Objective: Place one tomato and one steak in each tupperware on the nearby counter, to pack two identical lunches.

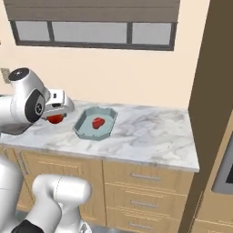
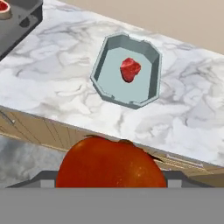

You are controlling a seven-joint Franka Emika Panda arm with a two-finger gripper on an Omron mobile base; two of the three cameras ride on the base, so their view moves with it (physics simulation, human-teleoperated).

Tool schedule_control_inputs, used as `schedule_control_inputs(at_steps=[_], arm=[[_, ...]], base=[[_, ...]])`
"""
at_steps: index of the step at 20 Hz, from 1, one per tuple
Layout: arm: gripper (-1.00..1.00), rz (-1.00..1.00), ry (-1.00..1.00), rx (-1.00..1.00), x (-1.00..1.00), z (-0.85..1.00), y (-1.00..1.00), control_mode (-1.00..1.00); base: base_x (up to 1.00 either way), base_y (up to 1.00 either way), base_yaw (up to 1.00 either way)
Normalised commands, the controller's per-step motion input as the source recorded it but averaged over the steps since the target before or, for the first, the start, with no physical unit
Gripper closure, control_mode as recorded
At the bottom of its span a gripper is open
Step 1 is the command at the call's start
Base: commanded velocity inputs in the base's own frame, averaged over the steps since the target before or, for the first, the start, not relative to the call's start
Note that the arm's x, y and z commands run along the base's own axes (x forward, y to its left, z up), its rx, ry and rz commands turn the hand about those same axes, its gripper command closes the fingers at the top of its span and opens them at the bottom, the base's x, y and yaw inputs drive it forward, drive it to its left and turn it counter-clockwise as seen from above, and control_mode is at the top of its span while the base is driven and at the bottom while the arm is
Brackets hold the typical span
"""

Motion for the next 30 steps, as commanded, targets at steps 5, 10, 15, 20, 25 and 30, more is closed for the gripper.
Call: schedule_control_inputs(at_steps=[5, 10, 15, 20, 25, 30], arm=[[1.0, 0.0, 0.0, 0.0, 0.0, 0.0, 0.0, 1.0], [1.0, 0.0, 0.0, 0.0, 0.0, 0.0, 0.0, 1.0], [1.0, -0.01, 0.0, 0.0, 0.03, -0.16, 0.04, -1.0], [1.0, 0.0, 0.03, 0.01, 0.0, -0.55, 0.0, -1.0], [1.0, 0.03, 0.02, 0.09, 0.03, -1.0, 0.05, -1.0], [1.0, 0.03, 0.0, 0.13, 0.32, -0.71, 0.04, -1.0]], base=[[0.56, 0.25, -0.41], [0.63, 0.56, -0.33], [0.3, 0.3, -0.1], [0.0, 0.0, 0.0], [0.0, 0.0, 0.0], [0.0, 0.0, 0.0]])
